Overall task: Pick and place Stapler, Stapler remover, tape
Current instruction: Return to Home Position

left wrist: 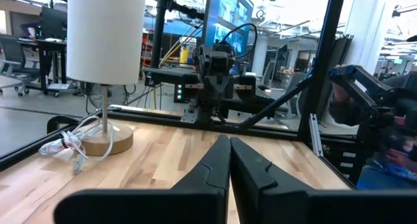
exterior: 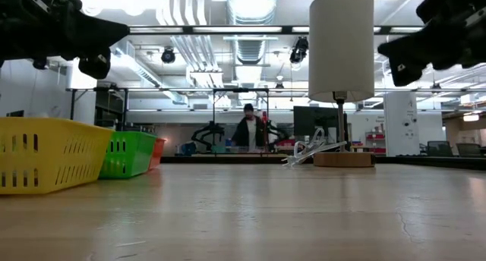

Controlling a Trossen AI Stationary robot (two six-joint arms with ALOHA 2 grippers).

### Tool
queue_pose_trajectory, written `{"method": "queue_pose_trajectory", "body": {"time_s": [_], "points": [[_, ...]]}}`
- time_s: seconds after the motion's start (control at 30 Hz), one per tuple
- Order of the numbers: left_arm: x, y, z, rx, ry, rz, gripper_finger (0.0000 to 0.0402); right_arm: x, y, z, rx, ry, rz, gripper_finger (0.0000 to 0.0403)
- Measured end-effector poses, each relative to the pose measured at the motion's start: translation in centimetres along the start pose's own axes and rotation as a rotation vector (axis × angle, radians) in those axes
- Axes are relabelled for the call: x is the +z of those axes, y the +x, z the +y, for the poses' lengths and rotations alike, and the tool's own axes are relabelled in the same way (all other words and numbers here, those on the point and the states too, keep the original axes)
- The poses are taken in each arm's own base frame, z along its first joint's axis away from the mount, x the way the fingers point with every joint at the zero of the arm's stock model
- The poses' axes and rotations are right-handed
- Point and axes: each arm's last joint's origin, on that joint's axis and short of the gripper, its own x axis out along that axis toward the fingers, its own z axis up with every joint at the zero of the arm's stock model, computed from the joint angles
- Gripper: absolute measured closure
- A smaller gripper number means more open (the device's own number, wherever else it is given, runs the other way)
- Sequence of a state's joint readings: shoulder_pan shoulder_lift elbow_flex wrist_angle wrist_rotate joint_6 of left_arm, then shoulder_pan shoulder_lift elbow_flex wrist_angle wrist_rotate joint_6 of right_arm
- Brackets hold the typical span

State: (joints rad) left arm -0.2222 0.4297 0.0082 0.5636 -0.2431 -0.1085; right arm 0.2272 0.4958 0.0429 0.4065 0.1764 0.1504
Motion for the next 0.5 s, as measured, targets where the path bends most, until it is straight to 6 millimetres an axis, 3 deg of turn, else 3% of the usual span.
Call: {"method": "queue_pose_trajectory", "body": {"time_s": [0.23, 0.5], "points": [[0.0, 0.0, 0.0, 0.001, 0.001, 0.003, 0.0388, -0.8, -1.4, -0.3, -0.009, 0.065, 0.091, 0.0394], [-0.1, 0.0, 0.0, 0.001, 0.001, 0.005, 0.0390, -0.4, -2.4, -0.4, 0.016, -0.032, 0.044, 0.0394]]}}
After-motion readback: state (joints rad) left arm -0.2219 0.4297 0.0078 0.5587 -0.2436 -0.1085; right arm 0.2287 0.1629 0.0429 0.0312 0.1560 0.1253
